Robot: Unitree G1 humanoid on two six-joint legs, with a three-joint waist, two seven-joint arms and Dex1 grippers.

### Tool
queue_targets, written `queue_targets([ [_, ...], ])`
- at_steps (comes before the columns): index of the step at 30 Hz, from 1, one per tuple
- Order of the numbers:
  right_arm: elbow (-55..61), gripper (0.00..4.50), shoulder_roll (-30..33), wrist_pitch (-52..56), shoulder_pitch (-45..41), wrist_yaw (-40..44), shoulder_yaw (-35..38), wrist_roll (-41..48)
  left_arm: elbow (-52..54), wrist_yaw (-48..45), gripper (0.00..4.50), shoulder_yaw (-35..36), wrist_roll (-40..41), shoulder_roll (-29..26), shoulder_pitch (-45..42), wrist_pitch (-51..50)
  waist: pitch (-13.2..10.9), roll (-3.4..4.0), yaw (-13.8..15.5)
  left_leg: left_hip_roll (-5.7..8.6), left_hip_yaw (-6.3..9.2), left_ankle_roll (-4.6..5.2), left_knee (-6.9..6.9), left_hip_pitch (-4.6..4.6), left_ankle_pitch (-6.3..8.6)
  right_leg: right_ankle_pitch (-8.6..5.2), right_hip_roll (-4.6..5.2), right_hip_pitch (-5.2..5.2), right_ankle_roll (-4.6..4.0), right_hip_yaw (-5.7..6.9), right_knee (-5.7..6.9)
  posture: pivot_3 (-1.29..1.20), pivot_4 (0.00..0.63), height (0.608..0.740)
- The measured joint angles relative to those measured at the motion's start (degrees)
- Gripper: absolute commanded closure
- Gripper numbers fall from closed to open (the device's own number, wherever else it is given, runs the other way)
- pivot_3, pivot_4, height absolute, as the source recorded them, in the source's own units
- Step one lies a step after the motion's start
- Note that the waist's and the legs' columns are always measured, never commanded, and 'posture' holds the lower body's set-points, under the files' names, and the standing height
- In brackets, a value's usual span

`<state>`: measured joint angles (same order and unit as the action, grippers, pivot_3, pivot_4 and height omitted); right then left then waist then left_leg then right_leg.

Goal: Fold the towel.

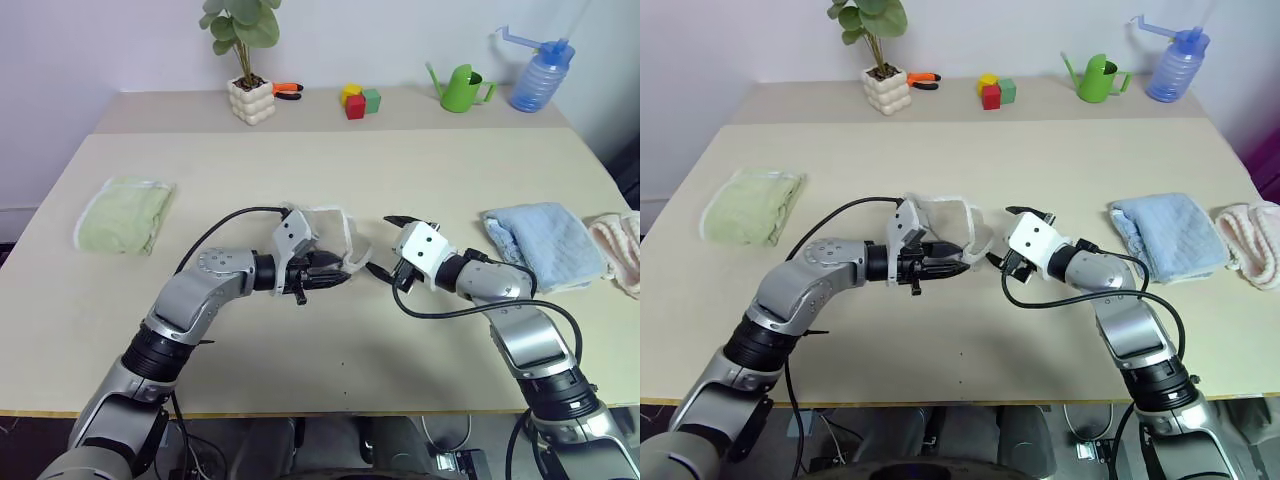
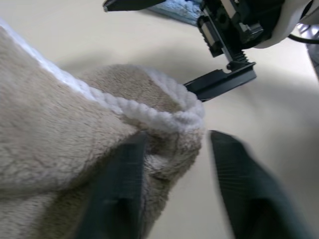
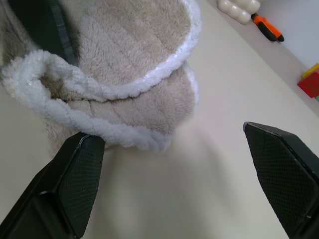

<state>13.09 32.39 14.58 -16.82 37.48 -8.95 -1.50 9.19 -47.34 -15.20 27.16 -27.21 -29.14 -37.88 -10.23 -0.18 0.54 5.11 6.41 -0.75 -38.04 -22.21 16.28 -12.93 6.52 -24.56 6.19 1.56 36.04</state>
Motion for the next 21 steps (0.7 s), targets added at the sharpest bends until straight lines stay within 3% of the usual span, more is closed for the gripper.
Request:
queue_targets([
  [6, -0.6, 0.0, 0.9, 0.0, 0.0, 0.1, 0.6, 0.0, 3.4, -0.7, 2.3, 5.8, 3.2, -0.2, 0.0, -0.6, 0.0, 0.0, 0.1, 0.01, 0.0, 0.0, -0.02, 0.0, 0.0, 0.0, 0.01, 0.01, 0.0, 0.0, 0.0, 0.0, 0.15, 0.732],
  [7, -1.1, 0.26, 1.6, 0.0, 0.0, 0.2, 0.7, -0.1, 3.3, -0.3, 2.25, 6.8, 3.3, -0.2, -0.1, -0.6, 0.0, 0.0, 0.1, 0.01, 0.0, 0.0, -0.03, 0.0, 0.0, 0.0, 0.01, 0.01, 0.0, 0.0, 0.0, 0.0, 0.15, 0.732],
  [9, -1.9, 0.81, 2.8, 0.1, 0.0, 0.2, 2.0, 0.0, 2.8, 0.7, 2.78, 9.4, 3.5, -0.3, -0.6, -0.6, 0.0, 0.0, 0.1, 0.01, 0.0, 0.0, -0.03, 0.0, 0.0, 0.0, 0.01, 0.01, 0.0, 0.0, 0.0, 0.0, 0.15, 0.732],
  [13, -2.2, 2.78, 2.9, 0.9, -0.6, 0.1, 6.1, 1.6, 1.3, 4.2, 4.5, 14.5, 3.3, -0.4, -0.9, -0.4, 0.0, 0.0, 0.0, 0.0, 0.0, -0.02, -0.03, 0.0, -0.01, 0.0, 0.0, 0.01, 0.0, 0.0, 0.01, 0.0, 0.15, 0.732],
  [16, -1.7, 4.26, 2.4, 3.0, -2.7, 0.0, 8.8, 4.5, 0.4, 6.6, 4.5, 16.8, 2.8, -1.1, -0.1, -0.5, 0.0, 0.0, -0.1, -0.01, 0.01, -0.04, -0.02, 0.0, -0.02, 0.0, -0.01, 0.0, 0.0, 0.0, 0.02, 0.0, 0.15, 0.732],
  [21, 3.5, 4.38, -1.3, 8.6, -5.1, 0.7, 8.6, 10.4, 0.4, 7.1, 4.5, 18.0, 2.5, -2.1, 3.0, -0.4, 0.0, 0.0, 0.0, -0.01, 0.01, -0.04, -0.02, 0.0, -0.02, 0.0, 0.0, 0.0, 0.0, 0.0, 0.02, 0.0, 0.15, 0.732],
])
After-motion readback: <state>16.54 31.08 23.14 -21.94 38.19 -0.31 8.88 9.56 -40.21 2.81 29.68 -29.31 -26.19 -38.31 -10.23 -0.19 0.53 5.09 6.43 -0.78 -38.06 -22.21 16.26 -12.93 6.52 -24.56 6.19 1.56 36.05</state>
